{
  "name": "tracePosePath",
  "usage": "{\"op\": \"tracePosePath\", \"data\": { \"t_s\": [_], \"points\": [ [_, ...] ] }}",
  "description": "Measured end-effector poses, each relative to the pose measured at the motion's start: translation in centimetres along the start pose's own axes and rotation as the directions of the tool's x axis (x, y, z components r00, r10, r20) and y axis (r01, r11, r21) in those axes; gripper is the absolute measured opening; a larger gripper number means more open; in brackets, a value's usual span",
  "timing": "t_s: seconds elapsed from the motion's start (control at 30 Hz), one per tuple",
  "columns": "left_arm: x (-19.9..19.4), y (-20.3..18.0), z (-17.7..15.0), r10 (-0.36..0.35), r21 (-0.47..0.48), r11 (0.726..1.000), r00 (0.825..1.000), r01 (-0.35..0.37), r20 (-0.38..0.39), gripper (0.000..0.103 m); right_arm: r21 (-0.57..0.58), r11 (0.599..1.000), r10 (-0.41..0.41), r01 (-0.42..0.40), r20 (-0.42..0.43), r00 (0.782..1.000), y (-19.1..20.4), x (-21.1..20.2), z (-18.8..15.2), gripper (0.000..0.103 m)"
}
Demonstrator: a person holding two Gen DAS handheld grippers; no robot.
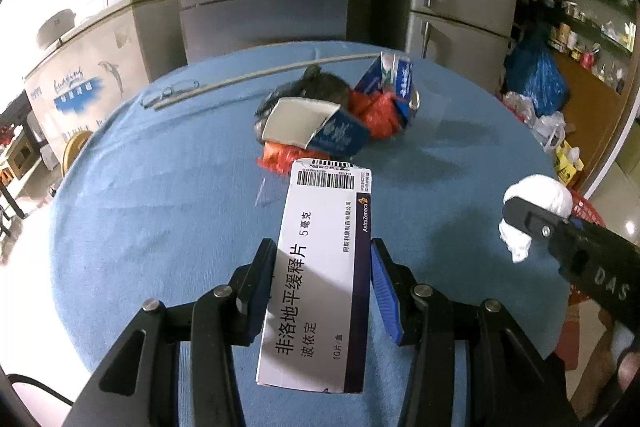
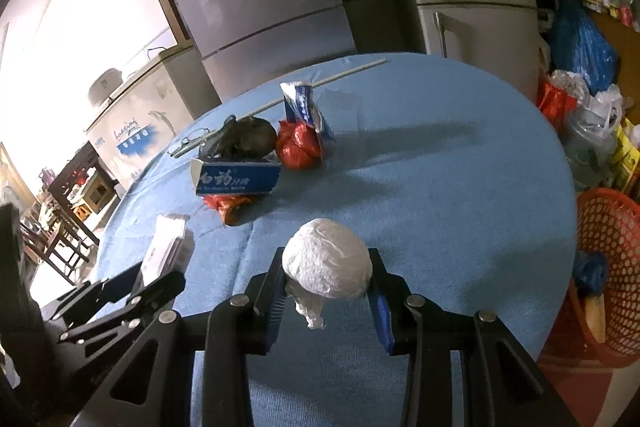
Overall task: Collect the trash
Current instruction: 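Lift the tissue with the right tool while the left tool holds the white-purple box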
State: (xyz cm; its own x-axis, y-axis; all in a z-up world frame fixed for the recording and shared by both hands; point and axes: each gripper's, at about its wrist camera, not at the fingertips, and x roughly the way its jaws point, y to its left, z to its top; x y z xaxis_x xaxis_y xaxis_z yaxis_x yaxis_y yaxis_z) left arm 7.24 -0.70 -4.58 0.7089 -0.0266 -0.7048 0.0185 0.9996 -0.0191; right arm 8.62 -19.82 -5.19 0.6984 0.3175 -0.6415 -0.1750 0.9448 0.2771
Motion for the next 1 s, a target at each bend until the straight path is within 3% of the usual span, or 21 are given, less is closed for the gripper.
{"op": "tracePosePath", "data": {
  "t_s": [0.23, 0.47, 0.77, 1.0],
  "points": [
    [-3.2, 0.1, -0.2, 0.049, 0.005, 0.999, 0.996, -0.05, 0.068, 0.048, -0.012, 1.0, 0.026, -0.026, 0.009, 1.0, 0.7, -0.5, -0.1, 0.04],
    [-3.3, 1.9, -0.4, 0.052, -0.03, 0.998, 0.997, -0.051, 0.056, 0.048, -0.017, 1.0, 0.004, -0.004, 0.037, 0.999, 1.0, -1.2, -0.2, 0.04],
    [-1.5, -2.1, 0.6, 0.021, 0.015, 1.0, 1.0, -0.021, 0.023, 0.048, 0.049, 0.998, 0.029, -0.03, 0.022, 0.999, -2.4, -1.0, -0.2, 0.04],
    [-0.1, -3.7, 1.8, 0.035, 0.04, 0.999, 0.999, -0.035, 0.003, 0.048, 0.064, 0.996, 0.069, -0.068, -0.013, 0.998, -3.5, 0.8, 0.3, 0.04]
  ]
}}
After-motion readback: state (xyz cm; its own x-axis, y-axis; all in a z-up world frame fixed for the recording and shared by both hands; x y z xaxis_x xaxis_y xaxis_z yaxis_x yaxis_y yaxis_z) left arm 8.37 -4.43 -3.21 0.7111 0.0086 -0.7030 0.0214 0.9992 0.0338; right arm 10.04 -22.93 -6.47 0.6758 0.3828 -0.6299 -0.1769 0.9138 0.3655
